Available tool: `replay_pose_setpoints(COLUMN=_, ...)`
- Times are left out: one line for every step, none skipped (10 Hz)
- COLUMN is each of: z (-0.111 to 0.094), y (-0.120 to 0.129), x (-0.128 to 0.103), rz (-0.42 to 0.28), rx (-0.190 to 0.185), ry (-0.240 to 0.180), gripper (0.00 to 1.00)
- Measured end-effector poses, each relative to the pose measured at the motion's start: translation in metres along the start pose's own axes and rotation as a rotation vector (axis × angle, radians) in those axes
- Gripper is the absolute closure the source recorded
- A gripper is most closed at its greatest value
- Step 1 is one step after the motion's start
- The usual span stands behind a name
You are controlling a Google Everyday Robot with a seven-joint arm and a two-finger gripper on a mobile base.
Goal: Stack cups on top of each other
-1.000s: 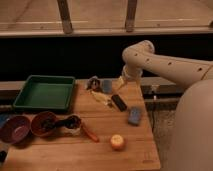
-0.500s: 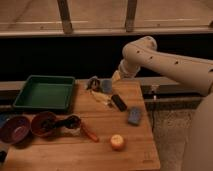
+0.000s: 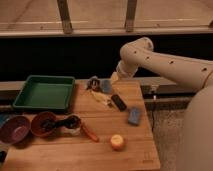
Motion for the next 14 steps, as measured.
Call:
replay_pose_setpoints(z=0.008, y=0.012, x=-0.010, rz=-0.027, rx=-0.017, ry=0.002, gripper=0.34)
replay_pose_setpoints(z=0.017, y=0.027, x=-0.023, rz=-0.056, rx=-0.039, ry=0.002, gripper=0.34)
replay_pose_setpoints(z=0.029, y=0.045, x=-0.036, rz=-0.091, rx=-0.069, ry=0.004, gripper=0.34)
replay_pose_setpoints(z=0.035, y=0.056, x=-0.044, rz=-0.116, rx=-0.089, ry=0.005, gripper=0.34)
replay_pose_setpoints(z=0.045, y=0.066, x=-0.050, rz=-0.145, rx=-0.109, ry=0.010, gripper=0.34)
replay_pose_setpoints(z=0.057, y=0.079, x=-0.053, rz=-0.178, rx=-0.133, ry=0.022, gripper=0.34)
replay_pose_setpoints(z=0.068, y=0.087, x=-0.053, rz=-0.205, rx=-0.146, ry=0.033, gripper=0.34)
replay_pose_setpoints(z=0.075, y=0.093, x=-0.054, rz=-0.225, rx=-0.156, ry=0.041, gripper=0.34)
replay_pose_setpoints(z=0.087, y=0.110, x=-0.061, rz=-0.260, rx=-0.179, ry=0.050, gripper=0.34)
replay_pose_setpoints(z=0.095, y=0.125, x=-0.066, rz=-0.288, rx=-0.210, ry=0.048, gripper=0.34)
replay_pose_setpoints(z=0.101, y=0.143, x=-0.070, rz=-0.311, rx=-0.262, ry=0.042, gripper=0.34)
replay_pose_setpoints(z=0.103, y=0.150, x=-0.071, rz=-0.318, rx=-0.287, ry=0.040, gripper=0.34)
replay_pose_setpoints(z=0.104, y=0.152, x=-0.071, rz=-0.320, rx=-0.295, ry=0.039, gripper=0.34)
replay_pose_setpoints(z=0.104, y=0.152, x=-0.071, rz=-0.320, rx=-0.295, ry=0.039, gripper=0.34)
